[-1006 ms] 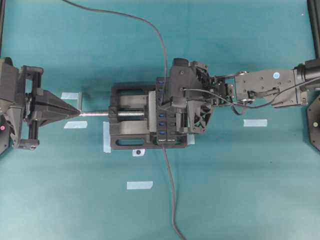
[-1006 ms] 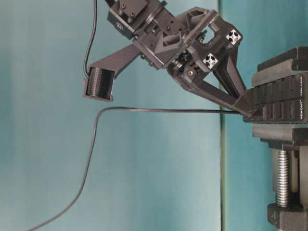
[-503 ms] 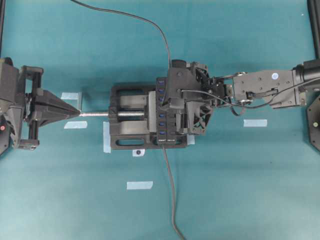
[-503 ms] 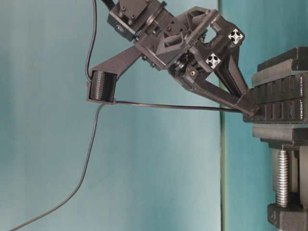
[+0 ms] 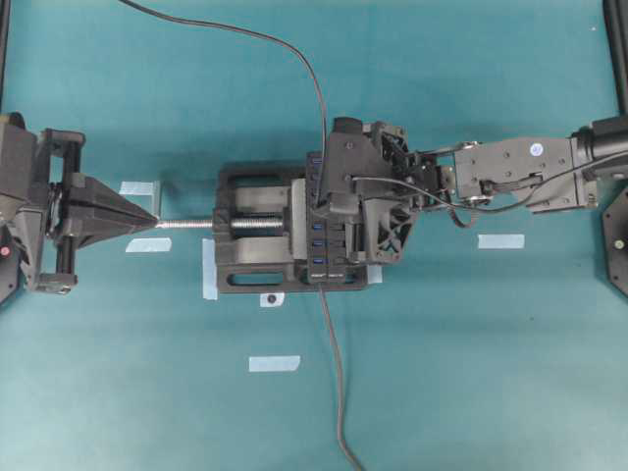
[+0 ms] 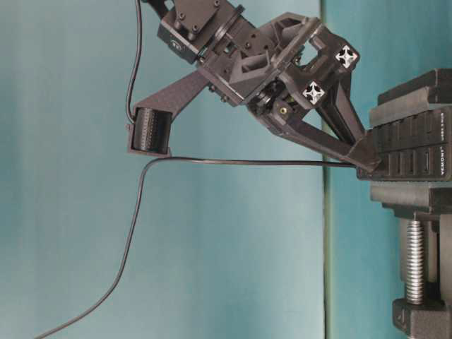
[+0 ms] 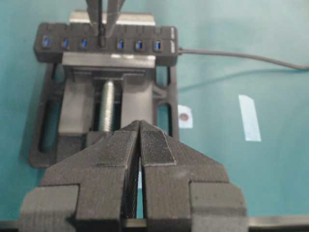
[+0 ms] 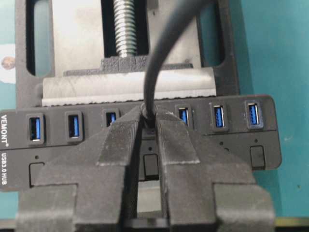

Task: Insert the USB into the center port of the fixed hub
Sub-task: 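Push the plug down into the center port with the right gripper, then open the right gripper to release the inserted plug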

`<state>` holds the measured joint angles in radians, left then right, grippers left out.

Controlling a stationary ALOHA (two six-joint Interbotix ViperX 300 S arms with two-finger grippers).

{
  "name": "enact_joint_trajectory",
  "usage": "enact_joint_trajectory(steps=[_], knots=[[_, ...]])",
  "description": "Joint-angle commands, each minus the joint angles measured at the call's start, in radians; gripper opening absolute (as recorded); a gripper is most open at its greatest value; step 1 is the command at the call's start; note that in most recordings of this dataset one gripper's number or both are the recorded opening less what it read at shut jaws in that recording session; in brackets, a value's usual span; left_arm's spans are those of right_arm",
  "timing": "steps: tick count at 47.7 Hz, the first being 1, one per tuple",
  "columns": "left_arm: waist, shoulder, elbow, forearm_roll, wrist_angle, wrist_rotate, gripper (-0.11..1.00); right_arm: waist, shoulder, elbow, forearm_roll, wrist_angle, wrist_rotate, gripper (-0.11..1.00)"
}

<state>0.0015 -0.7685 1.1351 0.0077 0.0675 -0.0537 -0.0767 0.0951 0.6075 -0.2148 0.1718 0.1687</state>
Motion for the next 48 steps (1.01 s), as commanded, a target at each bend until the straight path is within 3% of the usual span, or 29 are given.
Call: enact_joint_trajectory(steps=[1, 15, 22, 28, 38, 48], knots=[[0.0, 0.0, -0.015, 0.002, -0.011, -0.002, 0.0, 0.015, 0.014, 0.002, 0.003, 0.015, 0.009, 0.08], [0.002, 0.0, -0.014, 0.002, -0.011, -0.002, 0.0, 0.012, 0.008, -0.023, 0.002, 0.025, 0.011, 0.08], [0.002, 0.0, -0.014, 0.002, -0.011, -0.003, 0.0, 0.011, 0.0, -0.029, 0.003, 0.009, 0.011, 0.14], [0.002, 0.0, -0.012, 0.0, -0.011, -0.003, 0.0, 0.008, -0.006, -0.032, 0.003, 0.003, 0.012, 0.32], [0.002, 0.0, -0.012, 0.002, -0.012, -0.003, 0.0, 0.008, -0.021, -0.038, 0.002, 0.012, 0.012, 0.8], [0.002, 0.0, -0.014, 0.002, -0.012, -0.005, 0.0, 0.009, -0.021, -0.038, 0.002, 0.012, 0.014, 0.79]])
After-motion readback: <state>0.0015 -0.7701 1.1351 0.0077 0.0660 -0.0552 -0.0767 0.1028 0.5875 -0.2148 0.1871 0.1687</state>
